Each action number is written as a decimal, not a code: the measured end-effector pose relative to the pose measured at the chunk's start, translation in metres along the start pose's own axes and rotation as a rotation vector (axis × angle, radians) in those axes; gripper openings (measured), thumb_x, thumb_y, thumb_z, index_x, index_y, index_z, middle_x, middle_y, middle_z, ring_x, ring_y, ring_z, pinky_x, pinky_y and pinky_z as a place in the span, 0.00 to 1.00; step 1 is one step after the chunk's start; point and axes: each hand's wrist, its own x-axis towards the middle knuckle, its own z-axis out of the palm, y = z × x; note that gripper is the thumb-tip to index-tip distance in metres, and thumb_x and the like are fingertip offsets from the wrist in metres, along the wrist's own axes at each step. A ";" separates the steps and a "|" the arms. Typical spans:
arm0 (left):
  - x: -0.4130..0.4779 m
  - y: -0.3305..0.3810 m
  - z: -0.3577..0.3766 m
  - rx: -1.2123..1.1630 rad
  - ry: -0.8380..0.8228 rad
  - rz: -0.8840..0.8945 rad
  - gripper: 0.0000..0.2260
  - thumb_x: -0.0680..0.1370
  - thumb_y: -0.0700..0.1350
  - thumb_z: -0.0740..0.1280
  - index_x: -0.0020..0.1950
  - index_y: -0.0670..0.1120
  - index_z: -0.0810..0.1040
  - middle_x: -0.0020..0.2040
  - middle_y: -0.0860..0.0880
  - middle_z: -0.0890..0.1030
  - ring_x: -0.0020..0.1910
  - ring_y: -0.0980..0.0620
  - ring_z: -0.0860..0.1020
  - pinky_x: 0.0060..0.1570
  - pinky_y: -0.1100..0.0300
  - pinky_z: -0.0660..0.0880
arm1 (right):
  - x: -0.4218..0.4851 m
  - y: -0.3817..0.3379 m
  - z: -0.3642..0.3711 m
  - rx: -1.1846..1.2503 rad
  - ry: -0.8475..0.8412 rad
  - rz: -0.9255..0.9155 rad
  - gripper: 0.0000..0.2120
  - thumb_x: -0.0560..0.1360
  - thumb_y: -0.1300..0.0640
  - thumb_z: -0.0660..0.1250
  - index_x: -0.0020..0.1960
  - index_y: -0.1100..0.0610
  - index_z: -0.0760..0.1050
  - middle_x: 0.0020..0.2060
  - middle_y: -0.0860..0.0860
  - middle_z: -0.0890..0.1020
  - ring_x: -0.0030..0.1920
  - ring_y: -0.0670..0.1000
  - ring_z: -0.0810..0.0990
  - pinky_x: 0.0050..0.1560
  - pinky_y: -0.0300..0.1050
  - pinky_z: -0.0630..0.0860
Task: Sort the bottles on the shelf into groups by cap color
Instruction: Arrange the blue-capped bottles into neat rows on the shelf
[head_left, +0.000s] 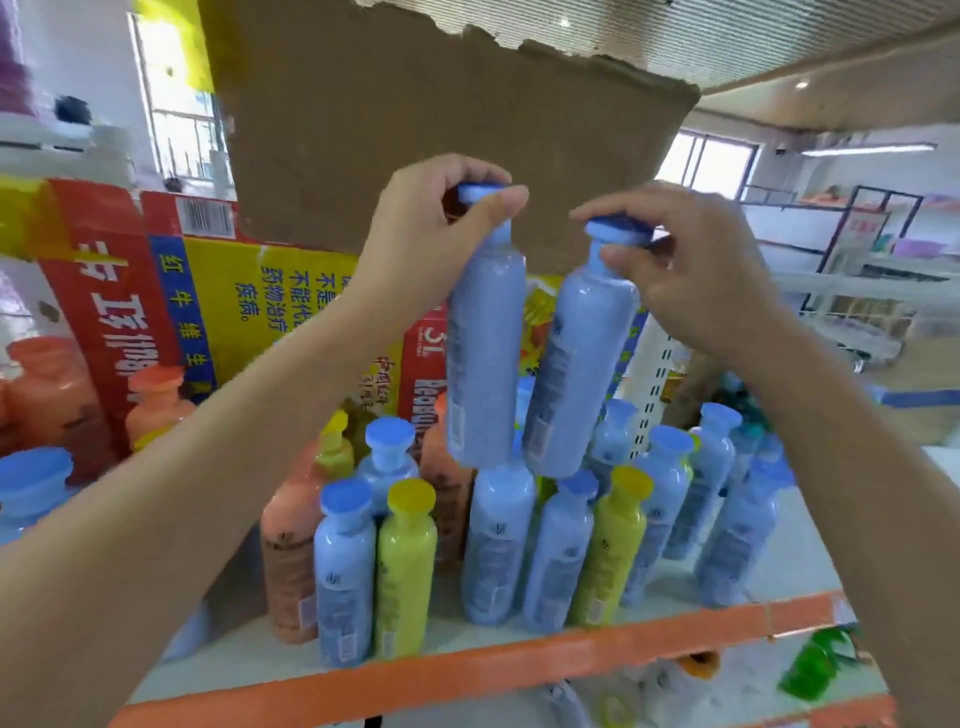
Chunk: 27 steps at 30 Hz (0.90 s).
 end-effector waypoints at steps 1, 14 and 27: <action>0.010 -0.003 0.004 0.018 0.025 0.007 0.13 0.71 0.52 0.65 0.49 0.46 0.79 0.42 0.54 0.79 0.39 0.60 0.75 0.41 0.68 0.71 | 0.009 0.007 0.000 -0.003 0.006 -0.015 0.18 0.67 0.61 0.60 0.55 0.55 0.79 0.45 0.53 0.79 0.44 0.46 0.74 0.49 0.43 0.73; 0.078 -0.079 0.048 0.146 0.102 -0.148 0.12 0.75 0.40 0.67 0.57 0.40 0.78 0.49 0.49 0.78 0.47 0.57 0.75 0.47 0.73 0.70 | 0.075 0.099 0.066 -0.043 -0.093 -0.102 0.15 0.69 0.65 0.67 0.55 0.56 0.76 0.51 0.55 0.76 0.52 0.53 0.75 0.54 0.43 0.68; 0.054 -0.165 0.073 0.376 -0.188 -0.329 0.15 0.70 0.37 0.72 0.56 0.38 0.79 0.50 0.45 0.80 0.48 0.53 0.75 0.46 0.65 0.71 | 0.067 0.149 0.150 -0.153 -0.449 -0.173 0.17 0.71 0.59 0.69 0.60 0.55 0.75 0.55 0.56 0.75 0.56 0.58 0.75 0.55 0.51 0.71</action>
